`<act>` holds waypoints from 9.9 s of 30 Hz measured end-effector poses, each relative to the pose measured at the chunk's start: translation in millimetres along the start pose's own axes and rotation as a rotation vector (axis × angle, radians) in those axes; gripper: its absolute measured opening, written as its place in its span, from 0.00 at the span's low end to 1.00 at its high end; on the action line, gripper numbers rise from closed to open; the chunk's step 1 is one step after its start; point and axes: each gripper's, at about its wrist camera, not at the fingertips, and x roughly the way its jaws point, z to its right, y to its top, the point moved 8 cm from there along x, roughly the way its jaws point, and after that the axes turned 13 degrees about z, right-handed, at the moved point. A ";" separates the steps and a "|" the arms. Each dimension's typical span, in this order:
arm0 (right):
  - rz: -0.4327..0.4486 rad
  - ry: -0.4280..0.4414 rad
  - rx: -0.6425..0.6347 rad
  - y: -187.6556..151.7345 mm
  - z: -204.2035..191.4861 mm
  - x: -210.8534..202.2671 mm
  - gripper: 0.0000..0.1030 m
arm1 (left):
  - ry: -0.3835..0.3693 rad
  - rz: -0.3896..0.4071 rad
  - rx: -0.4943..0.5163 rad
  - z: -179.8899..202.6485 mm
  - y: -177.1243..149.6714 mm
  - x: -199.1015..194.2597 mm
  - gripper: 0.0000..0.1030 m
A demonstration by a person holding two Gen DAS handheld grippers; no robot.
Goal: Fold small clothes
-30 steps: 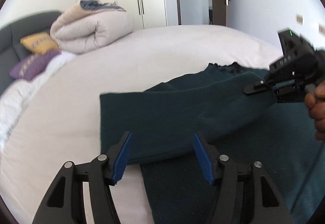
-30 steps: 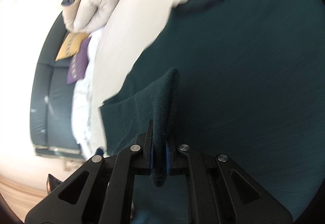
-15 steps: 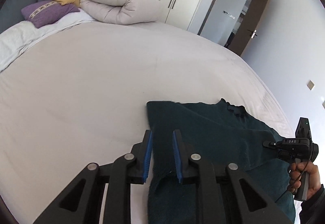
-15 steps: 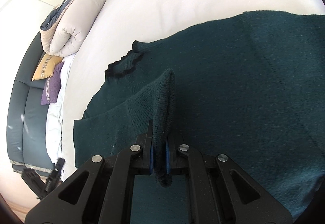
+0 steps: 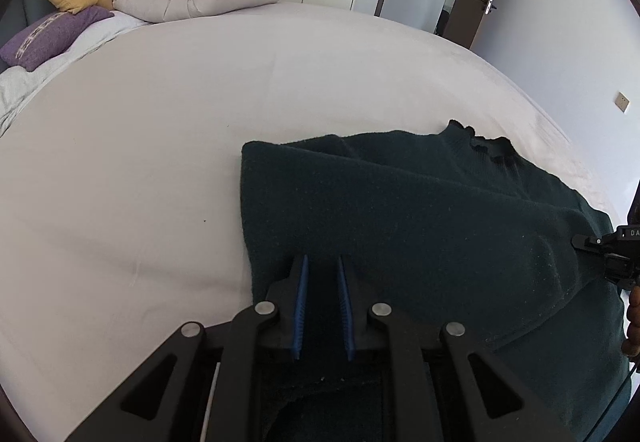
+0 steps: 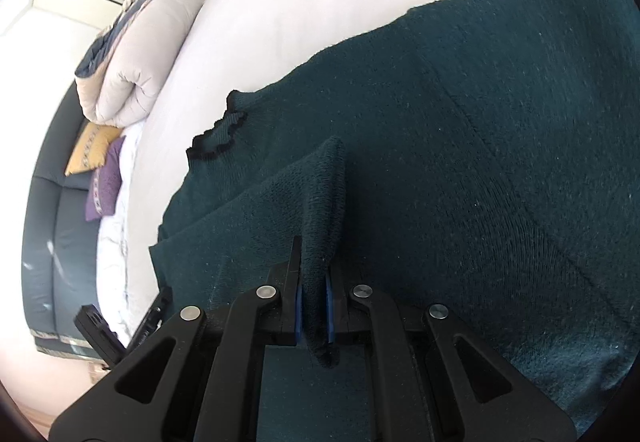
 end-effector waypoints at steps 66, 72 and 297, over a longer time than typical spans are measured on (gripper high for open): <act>0.778 -0.126 0.716 50.7 364.0 -354.0 0.09 | 0.078 0.044 0.109 8.5 -5.6 7.4 0.17; 0.717 -0.157 0.403 79.1 263.4 -346.5 0.08 | 0.029 -0.010 0.032 18.7 8.4 -12.3 0.53; 0.183 0.270 0.167 -174.7 115.3 -374.0 0.07 | -0.634 -0.144 -0.717 -33.6 -74.4 -255.8 0.05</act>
